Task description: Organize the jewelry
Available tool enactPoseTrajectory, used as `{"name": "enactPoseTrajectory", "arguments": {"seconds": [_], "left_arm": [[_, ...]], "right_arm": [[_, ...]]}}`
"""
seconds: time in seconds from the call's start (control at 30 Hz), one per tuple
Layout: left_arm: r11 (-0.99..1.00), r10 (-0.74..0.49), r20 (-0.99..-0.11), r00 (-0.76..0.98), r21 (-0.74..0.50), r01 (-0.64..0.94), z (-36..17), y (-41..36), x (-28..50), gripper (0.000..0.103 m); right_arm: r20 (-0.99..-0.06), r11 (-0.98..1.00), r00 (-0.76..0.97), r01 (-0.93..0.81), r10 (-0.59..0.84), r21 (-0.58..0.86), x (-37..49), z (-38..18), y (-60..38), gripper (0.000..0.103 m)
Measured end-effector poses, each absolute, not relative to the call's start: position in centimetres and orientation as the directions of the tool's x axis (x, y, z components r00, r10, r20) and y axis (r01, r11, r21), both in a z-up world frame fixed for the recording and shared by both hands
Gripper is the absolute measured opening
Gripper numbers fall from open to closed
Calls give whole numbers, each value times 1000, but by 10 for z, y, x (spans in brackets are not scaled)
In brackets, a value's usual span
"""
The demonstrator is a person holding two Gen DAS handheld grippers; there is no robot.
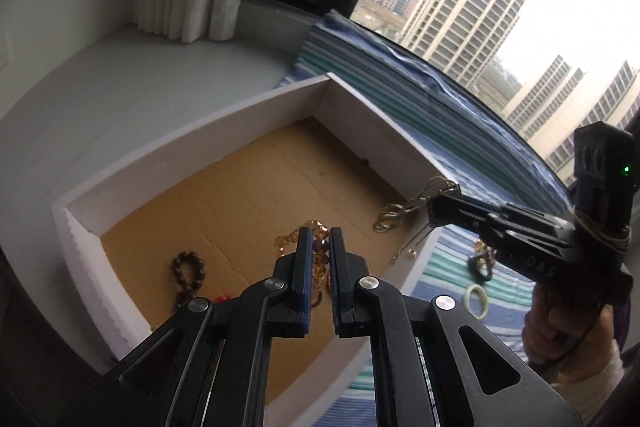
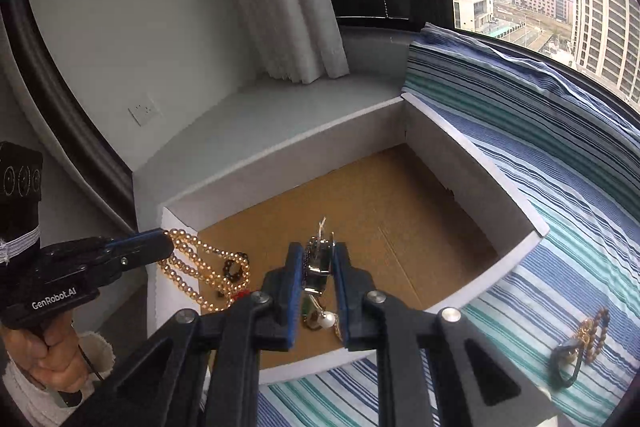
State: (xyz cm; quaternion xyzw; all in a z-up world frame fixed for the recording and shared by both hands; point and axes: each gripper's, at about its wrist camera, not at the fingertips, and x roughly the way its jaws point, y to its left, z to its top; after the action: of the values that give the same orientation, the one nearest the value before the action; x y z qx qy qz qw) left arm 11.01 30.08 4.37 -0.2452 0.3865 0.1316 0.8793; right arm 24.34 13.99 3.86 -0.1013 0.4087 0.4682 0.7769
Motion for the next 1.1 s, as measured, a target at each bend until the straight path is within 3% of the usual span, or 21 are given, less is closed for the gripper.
{"name": "enactPoseTrajectory", "arguments": {"seconds": [0.27,0.3,0.33,0.37,0.4,0.53,0.6,0.67,0.7,0.9,1.1], "left_arm": [[819,131,-809,573,-237,-523,-18,330,133,9],[817,155,-810,566,-217,-534,-19,329,132,23],[816,172,-810,561,-202,-542,-19,329,132,33],[814,190,-805,562,-191,-548,-16,327,129,53],[813,207,-794,571,-185,-552,-12,326,124,59],[832,231,-755,613,-174,-527,13,314,108,66],[845,247,-728,639,-161,-509,26,300,97,77],[864,248,-699,670,-153,-480,38,280,87,83],[875,241,-687,685,-152,-460,42,268,81,87],[931,125,-657,743,-181,-317,39,192,67,95],[960,-1,-701,713,-200,-195,0,114,73,95]], "right_arm": [[-769,518,236,-844,594,142,263,3,197,17],[-771,524,249,-843,586,125,263,2,200,18],[-771,529,263,-841,580,112,264,2,201,32],[-768,535,272,-838,580,108,264,4,199,45],[-761,542,283,-833,584,107,264,8,195,45],[-718,572,346,-816,604,88,256,32,168,45],[-691,581,382,-811,614,67,248,43,148,48],[-669,602,424,-797,611,45,237,50,126,65],[-659,617,449,-786,604,30,231,52,115,69],[-646,689,546,-724,533,-44,198,39,41,72],[-644,788,636,-610,424,-84,163,2,-55,72]]}}
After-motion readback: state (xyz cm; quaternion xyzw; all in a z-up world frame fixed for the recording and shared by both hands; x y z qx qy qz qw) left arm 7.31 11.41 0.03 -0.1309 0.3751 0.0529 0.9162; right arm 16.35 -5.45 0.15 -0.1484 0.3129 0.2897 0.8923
